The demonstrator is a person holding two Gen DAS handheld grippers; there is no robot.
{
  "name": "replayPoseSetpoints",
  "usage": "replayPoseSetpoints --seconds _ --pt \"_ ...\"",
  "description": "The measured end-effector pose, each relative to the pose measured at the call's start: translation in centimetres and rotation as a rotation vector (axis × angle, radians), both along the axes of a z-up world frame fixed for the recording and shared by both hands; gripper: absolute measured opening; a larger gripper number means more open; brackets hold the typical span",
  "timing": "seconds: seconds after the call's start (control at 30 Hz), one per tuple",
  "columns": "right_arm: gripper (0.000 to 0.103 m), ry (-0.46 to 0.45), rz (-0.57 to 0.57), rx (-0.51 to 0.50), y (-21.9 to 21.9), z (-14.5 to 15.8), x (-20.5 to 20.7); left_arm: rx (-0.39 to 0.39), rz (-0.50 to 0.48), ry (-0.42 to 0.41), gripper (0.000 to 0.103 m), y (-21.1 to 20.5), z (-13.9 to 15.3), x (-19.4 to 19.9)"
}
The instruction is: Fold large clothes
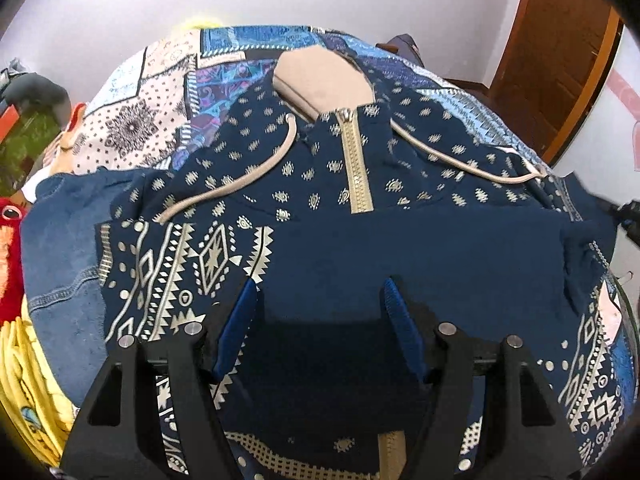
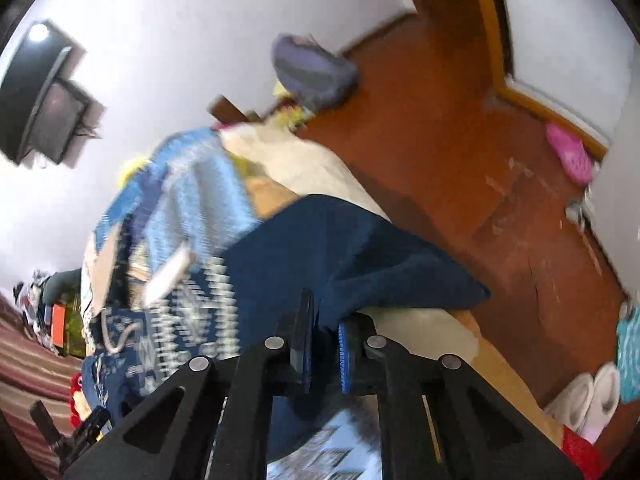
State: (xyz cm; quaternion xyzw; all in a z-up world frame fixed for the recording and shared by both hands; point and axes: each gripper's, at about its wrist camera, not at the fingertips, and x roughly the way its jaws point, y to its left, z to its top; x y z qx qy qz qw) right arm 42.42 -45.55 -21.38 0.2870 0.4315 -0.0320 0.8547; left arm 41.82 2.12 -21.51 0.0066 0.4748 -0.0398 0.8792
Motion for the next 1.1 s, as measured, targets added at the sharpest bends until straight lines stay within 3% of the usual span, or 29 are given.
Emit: replayPoseSetpoints --seconds 0.3,0.43,0.53,0.7,0.93,1.1 --pt "0.006 -0.263 0.162 -0.112 7.0 13.0 -3.1 -0.007 -0.01 -0.086 0.065 0.5 4.0 -2.8" --pt "0.006 -0.352 0.236 -0.158 12.0 16.9 -4.1 -0.012 -0.016 -0.127 0.065 1.2 5.8 -4.7" --pt "0.006 -0.373 0.304 -0.162 16.7 18.0 -4.1 -0.029 -0.018 -0.152 0.065 2.1 6.8 -6.0" --pt "0.006 -0.295 0.412 -0.147 24.1 15.6 -3.0 -0.045 0.001 -0.174 0.066 4.7 8.0 -8.3" --pt "0.007 -0.021 0.546 -0.163 33.2 5.4 -1.2 -0.043 0.049 -0.149 0.066 8.7 6.8 -10.8" --pt "0.007 0.135 0.554 -0.193 34.7 0.1 -2.7 -0.047 0.079 -0.092 0.066 10.4 4.7 -11.6"
